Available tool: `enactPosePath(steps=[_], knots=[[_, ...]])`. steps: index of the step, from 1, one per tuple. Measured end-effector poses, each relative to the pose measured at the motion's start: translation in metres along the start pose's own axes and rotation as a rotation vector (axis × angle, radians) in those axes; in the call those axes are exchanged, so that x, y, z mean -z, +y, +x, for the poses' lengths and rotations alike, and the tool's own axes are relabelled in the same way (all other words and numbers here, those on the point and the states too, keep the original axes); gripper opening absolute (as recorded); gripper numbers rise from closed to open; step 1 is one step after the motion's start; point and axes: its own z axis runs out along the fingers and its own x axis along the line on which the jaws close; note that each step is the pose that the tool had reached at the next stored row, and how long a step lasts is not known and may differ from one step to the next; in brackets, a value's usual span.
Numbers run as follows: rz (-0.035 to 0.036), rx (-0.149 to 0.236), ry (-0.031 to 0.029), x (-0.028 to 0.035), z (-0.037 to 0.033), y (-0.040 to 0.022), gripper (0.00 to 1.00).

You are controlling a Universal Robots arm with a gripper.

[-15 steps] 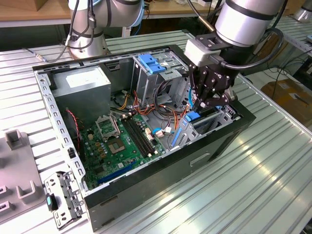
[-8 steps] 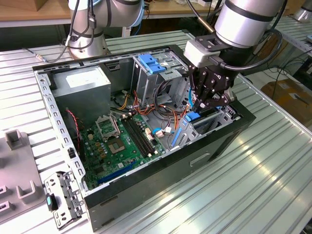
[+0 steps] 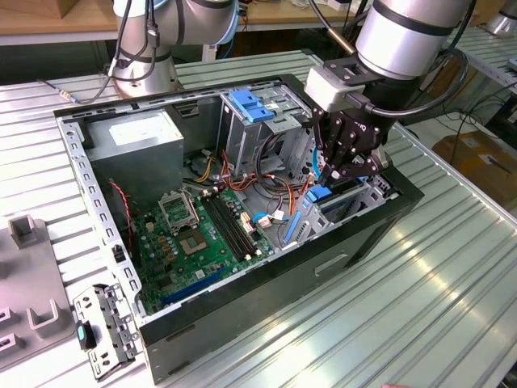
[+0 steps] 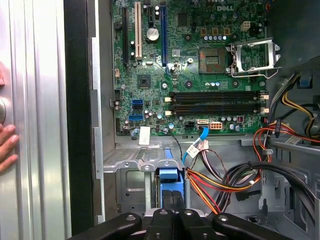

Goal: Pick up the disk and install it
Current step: 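Insert the first disk wire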

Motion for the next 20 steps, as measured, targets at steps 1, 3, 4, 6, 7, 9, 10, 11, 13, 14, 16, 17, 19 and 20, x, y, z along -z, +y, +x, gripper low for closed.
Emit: enactPosePath(steps=[1,3,4,6,7,9,10,11,13,14,16,17,19,20], knots=[[0.0000,0.000,-0.0002,-0.0001,0.0000,-0.0006,0.11],[0.0000,0.000,0.0000,-0.0001,-0.0001,-0.0021,0.11],[0.0000,0.000,0.0000,0.0000,-0.0001,-0.0033,0.11],[0.0000,0.000,0.0002,-0.0001,-0.0002,-0.0070,0.11],[0.0000,0.000,0.0009,-0.0002,-0.0004,-0.0098,0.11],[0.0001,0.000,0.0026,-0.0004,-0.0007,-0.0174,0.11],[-0.0009,0.001,0.0027,-0.0004,-0.0009,-0.0219,0.11],[-0.0010,0.002,0.0027,-0.0004,-0.0010,-0.0236,0.11],[-0.0009,0.014,0.0027,-0.0004,-0.0012,-0.0262,0.11],[-0.0004,0.044,0.0025,-0.0005,-0.0011,-0.0263,0.11],[-0.0002,0.082,0.0025,0.0037,-0.0010,-0.0264,0.11],[-0.0019,0.091,0.0025,0.0076,-0.0010,-0.0269,0.11],[-0.0047,0.100,0.0024,0.0119,-0.0010,-0.0277,0.11],[-0.0060,0.105,0.0023,0.0134,-0.0010,-0.0291,0.11]])
